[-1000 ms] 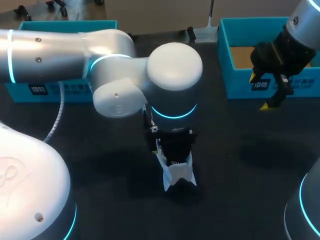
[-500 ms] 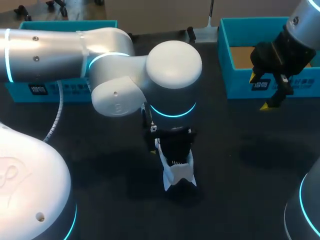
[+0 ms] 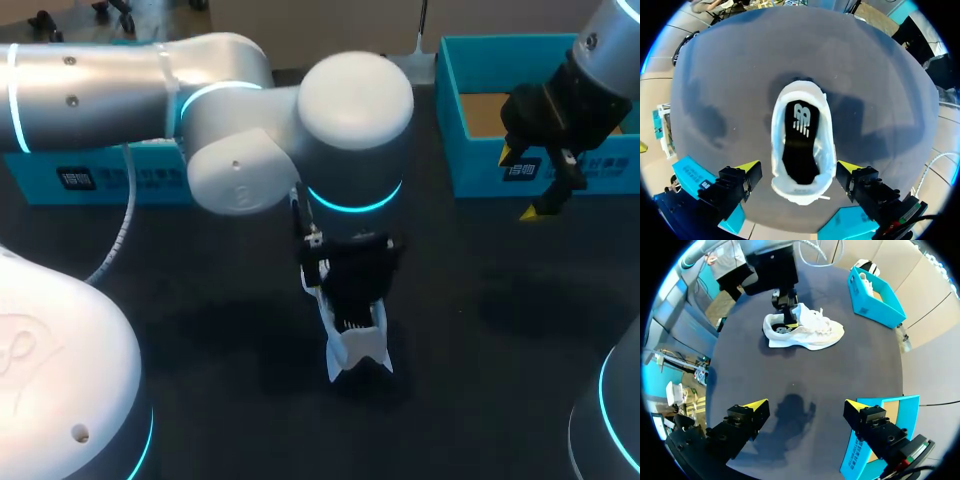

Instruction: Take the shoe out of the shoebox, open the shoe tongue, remove and reinsert the insole, then place the shoe into the shoebox

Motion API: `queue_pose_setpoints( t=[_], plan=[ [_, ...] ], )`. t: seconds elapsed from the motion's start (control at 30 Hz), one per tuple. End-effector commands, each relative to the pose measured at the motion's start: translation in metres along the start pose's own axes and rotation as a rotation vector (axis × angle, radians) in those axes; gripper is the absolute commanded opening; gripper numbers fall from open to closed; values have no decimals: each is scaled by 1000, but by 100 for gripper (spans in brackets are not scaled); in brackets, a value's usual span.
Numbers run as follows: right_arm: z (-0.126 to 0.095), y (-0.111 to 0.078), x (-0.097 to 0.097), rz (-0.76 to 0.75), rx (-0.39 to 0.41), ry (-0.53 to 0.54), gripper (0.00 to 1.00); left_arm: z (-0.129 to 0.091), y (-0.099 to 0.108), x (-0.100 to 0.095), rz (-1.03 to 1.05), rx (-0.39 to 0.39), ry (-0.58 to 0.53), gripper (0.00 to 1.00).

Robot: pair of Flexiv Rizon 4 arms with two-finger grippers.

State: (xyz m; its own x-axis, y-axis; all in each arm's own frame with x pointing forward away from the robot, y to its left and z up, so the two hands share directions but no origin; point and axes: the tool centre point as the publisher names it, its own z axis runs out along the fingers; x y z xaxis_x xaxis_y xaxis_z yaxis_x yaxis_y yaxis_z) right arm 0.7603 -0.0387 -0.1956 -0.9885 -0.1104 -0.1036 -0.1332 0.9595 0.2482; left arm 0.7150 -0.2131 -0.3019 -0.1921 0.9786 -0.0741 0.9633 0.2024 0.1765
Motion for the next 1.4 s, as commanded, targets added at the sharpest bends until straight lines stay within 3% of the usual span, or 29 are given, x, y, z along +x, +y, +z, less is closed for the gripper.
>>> queue_pose_setpoints(
  t=[0.03,0.4,0.57,0.83,0.9,1.17,1.4],
  plan=[
    [1,1,-1,1,5,1,100,-19,9,6,0,14,-26,100],
    [1,1,-1,1,5,1,100,-30,43,11,-52,-28,-20,100],
    [1,1,-1,1,5,1,100,-19,54,10,-44,-31,-1,100],
    [1,1,-1,1,5,1,100,1,51,6,-18,1,18,99],
    [1,1,-1,1,5,1,100,4,49,6,-14,5,19,94],
    [1,1,-1,1,5,1,100,14,43,5,3,22,36,97],
    [1,1,-1,1,5,1,100,17,42,5,11,26,44,83]
  ],
)
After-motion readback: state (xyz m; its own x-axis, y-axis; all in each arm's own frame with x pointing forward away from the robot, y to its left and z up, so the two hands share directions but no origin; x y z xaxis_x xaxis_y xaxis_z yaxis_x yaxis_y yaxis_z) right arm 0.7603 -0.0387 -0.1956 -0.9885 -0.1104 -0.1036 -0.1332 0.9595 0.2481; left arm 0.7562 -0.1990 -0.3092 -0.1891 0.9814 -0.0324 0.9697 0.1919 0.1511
